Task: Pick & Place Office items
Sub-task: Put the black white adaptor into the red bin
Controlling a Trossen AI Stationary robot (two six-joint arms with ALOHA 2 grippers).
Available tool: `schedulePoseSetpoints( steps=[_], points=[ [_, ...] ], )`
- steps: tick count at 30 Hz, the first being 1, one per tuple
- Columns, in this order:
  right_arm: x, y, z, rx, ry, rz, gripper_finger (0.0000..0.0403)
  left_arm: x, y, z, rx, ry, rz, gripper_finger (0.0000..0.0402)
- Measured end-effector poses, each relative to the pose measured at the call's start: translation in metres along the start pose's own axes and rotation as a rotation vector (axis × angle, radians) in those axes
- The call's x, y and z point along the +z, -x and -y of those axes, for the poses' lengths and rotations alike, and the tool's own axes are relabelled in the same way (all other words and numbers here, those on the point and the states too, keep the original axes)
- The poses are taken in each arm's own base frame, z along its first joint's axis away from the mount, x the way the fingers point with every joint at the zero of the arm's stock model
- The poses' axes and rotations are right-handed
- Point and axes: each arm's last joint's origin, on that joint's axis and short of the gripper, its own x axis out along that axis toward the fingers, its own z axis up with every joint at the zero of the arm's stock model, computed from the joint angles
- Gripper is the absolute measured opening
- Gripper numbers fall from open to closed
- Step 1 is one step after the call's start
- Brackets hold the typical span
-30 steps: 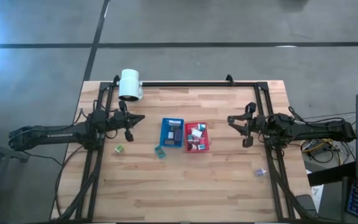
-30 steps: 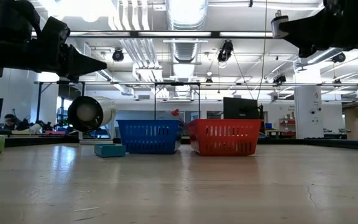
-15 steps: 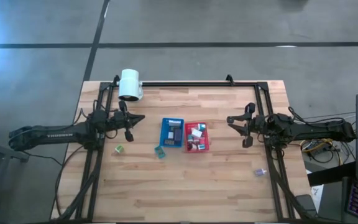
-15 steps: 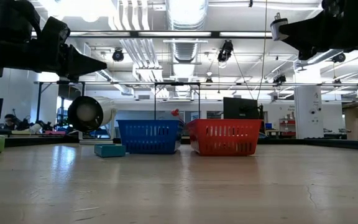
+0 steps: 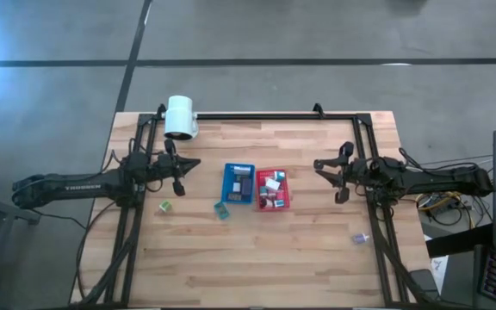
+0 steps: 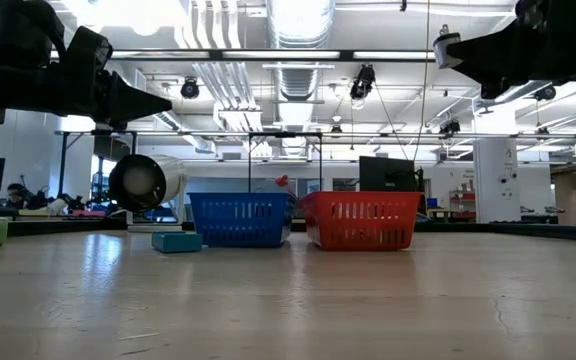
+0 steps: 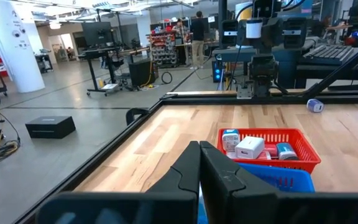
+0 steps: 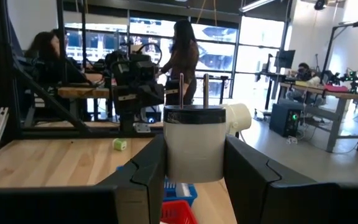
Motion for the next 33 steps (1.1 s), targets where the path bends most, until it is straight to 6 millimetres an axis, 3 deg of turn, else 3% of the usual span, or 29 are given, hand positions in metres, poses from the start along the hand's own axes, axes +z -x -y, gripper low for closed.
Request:
schedulePoseSetpoints(
  steps=[6,13,33],
  points=[
    [0.004,-0.005,-0.001,0.001,-0.049,-0.023,0.0121,0.000,0.000,0.000,0.000,0.009,0.000,0.0012],
    [0.005,-0.025,-0.004,0.004,-0.042,-0.125,0.0121,0.000,0.000,0.000,0.000,0.012,0.000,0.0012],
    [-0.014,-0.115,-0.018,-0.035,0.049,-0.506,0.0121,0.000,0.000,0.000,-0.001,0.005,0.000,0.0012]
  ],
)
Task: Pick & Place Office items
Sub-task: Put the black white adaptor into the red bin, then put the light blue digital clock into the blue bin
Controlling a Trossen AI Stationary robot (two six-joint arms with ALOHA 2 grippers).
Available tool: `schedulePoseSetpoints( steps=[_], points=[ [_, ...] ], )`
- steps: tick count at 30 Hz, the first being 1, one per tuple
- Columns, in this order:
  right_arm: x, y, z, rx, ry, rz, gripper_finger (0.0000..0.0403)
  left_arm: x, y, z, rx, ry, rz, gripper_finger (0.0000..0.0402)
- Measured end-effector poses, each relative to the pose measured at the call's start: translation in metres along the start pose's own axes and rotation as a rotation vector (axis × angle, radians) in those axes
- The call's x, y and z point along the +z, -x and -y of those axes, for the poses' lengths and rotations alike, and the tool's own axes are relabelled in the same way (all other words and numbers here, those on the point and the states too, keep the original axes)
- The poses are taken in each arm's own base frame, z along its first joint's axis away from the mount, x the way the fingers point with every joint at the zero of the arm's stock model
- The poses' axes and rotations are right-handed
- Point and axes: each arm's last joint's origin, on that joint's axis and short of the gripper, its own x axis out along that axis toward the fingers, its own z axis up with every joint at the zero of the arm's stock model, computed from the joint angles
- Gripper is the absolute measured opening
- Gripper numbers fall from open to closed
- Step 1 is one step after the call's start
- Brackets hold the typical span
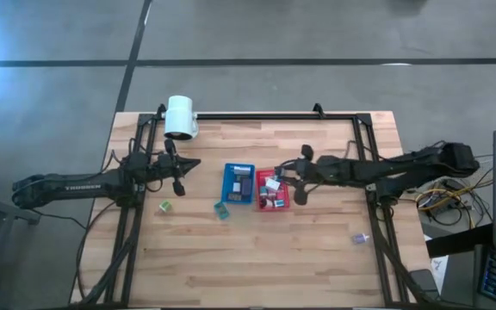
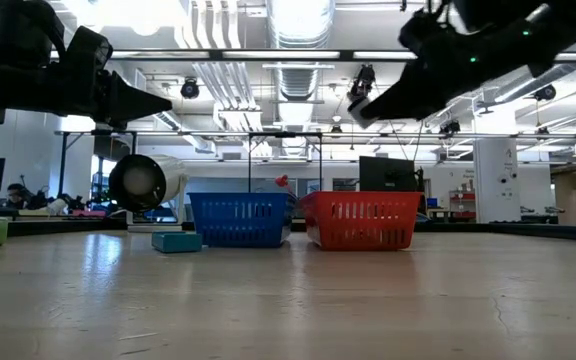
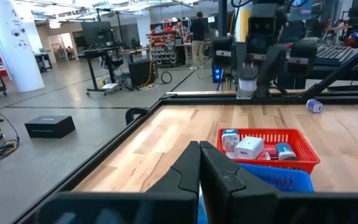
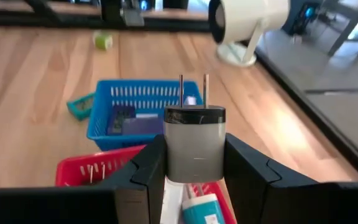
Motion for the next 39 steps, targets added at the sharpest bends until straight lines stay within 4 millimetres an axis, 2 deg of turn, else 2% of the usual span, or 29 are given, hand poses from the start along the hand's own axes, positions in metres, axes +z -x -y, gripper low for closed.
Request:
schedulePoseSetpoints(
  steps=[8,15,24,34,39],
  points=[
    [-0.006,-0.045,-0.009,0.006,0.092,-0.244,0.0121,0.000,0.000,0.000,0.000,0.002,0.000,0.0012],
    [-0.007,-0.074,-0.015,0.039,0.133,-0.328,0.0121,0.000,0.000,0.000,0.000,0.002,-0.001,0.0012],
    [-0.010,-0.088,-0.018,0.051,0.154,-0.425,0.0125,-0.001,0.000,0.000,0.000,0.003,-0.007,0.0012],
    [-0.011,-0.087,-0.018,0.051,0.154,-0.434,0.0176,-0.001,0.000,0.000,0.000,0.002,-0.007,0.0012],
    [-0.006,-0.085,-0.018,0.050,0.148,-0.414,0.0188,-0.001,0.000,0.000,0.000,-0.001,-0.007,0.0012]
  ],
)
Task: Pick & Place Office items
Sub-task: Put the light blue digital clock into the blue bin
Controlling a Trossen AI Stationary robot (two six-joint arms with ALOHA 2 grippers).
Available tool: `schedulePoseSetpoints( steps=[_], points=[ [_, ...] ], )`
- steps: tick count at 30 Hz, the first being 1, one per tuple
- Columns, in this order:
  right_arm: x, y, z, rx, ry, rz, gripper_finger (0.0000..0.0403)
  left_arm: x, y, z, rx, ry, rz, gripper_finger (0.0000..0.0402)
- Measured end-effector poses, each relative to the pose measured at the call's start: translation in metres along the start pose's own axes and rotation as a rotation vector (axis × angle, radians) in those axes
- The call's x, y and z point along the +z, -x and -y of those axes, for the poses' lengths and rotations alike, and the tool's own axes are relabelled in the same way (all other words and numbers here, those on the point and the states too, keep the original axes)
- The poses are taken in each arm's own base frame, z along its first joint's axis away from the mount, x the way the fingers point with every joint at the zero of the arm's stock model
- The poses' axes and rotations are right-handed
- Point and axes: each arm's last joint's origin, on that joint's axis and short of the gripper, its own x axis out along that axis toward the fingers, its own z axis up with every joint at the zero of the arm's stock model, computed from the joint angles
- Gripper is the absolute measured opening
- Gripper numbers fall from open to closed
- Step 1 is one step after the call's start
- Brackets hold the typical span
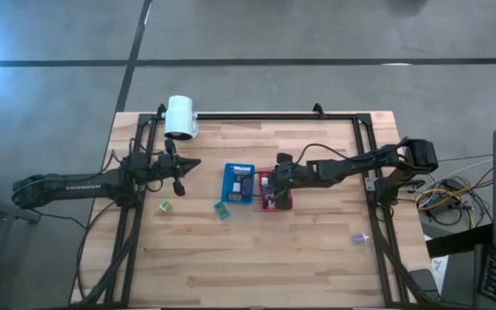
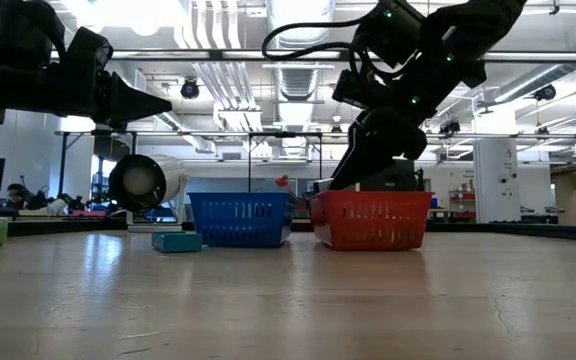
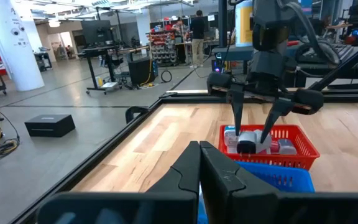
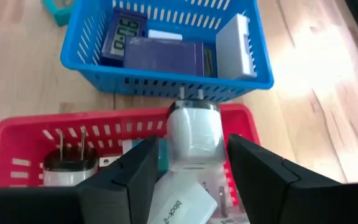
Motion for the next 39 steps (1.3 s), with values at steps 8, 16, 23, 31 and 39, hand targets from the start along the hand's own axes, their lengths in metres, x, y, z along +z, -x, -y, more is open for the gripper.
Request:
schedulePoseSetpoints(
  steps=[8,16,23,31,39],
  points=[
    [0.007,0.013,0.003,-0.003,-0.036,0.049,0.0182,0.000,0.000,0.000,0.000,0.000,-0.001,0.0012],
    [0.013,0.033,0.004,-0.001,-0.049,0.116,0.0167,-0.001,0.000,0.000,-0.001,0.000,-0.008,0.0012],
    [0.009,0.068,0.002,0.013,-0.063,0.267,0.0141,-0.001,0.000,0.000,-0.001,0.000,-0.008,0.0012],
    [-0.028,0.119,0.003,0.011,-0.072,0.642,0.0106,-0.001,0.000,0.000,-0.002,0.000,-0.009,0.0012],
    [-0.084,0.157,0.011,-0.009,-0.128,0.916,0.0073,-0.001,0.000,0.000,-0.002,0.000,-0.008,0.0012]
  ],
)
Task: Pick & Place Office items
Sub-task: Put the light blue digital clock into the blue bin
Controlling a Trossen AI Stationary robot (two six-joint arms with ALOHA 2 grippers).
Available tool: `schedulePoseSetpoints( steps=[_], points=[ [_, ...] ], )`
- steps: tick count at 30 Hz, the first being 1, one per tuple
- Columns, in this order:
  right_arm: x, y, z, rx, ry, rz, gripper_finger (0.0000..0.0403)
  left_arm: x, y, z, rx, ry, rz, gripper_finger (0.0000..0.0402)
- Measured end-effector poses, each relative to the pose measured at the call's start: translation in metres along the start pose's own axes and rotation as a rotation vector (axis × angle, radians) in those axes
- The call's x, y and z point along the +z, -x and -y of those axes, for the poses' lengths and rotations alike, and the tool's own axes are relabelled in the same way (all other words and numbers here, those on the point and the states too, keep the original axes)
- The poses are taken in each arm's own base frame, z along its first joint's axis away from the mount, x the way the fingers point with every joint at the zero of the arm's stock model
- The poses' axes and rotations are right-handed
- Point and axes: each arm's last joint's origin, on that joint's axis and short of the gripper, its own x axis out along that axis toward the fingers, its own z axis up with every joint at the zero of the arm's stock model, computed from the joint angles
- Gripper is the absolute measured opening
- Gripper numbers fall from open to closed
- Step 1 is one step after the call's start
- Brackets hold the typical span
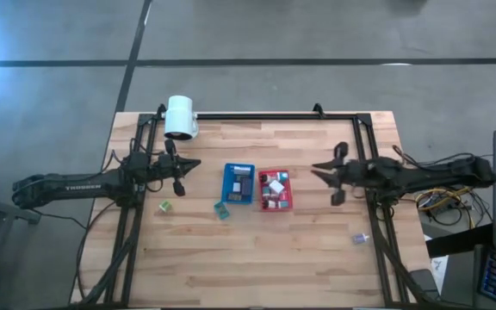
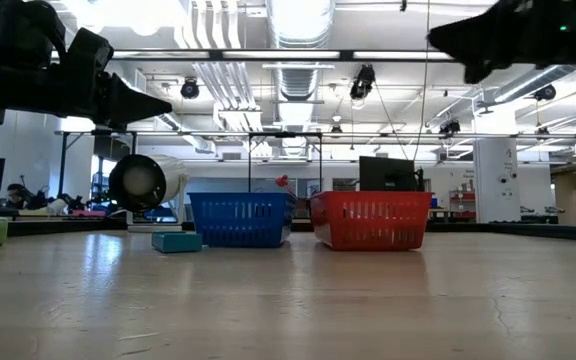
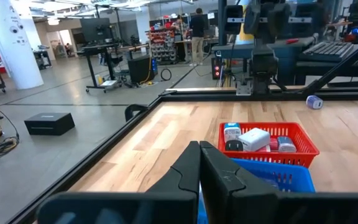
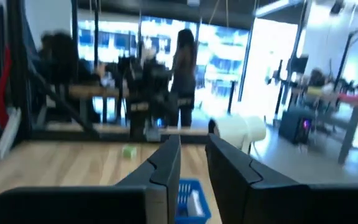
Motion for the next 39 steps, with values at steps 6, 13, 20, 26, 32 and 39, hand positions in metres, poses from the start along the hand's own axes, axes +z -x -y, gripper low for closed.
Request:
schedulePoseSetpoints(
  steps=[6,13,20,26,32,39],
  points=[
    [-0.001,0.028,0.003,0.068,-0.024,0.118,0.0055,0.000,0.000,0.000,0.000,0.000,0.000,0.0012],
    [-0.001,0.044,0.005,0.090,-0.022,0.110,0.0043,0.000,0.000,0.000,0.000,-0.007,0.000,0.0012],
    [-0.005,0.051,0.006,0.089,-0.023,0.113,0.0043,-0.001,0.000,0.000,-0.001,-0.003,-0.008,0.0012],
    [-0.005,0.057,0.007,0.087,-0.016,0.121,0.0043,-0.001,0.000,0.000,0.004,-0.016,-0.008,0.0012],
    [-0.012,0.061,0.007,0.085,0.010,0.119,0.0043,-0.001,0.000,0.000,0.003,-0.018,-0.008,0.0012],
    [-0.029,0.058,0.006,0.076,0.050,0.056,0.0043,0.000,0.000,0.000,0.007,-0.014,-0.005,0.0012]
  ],
)
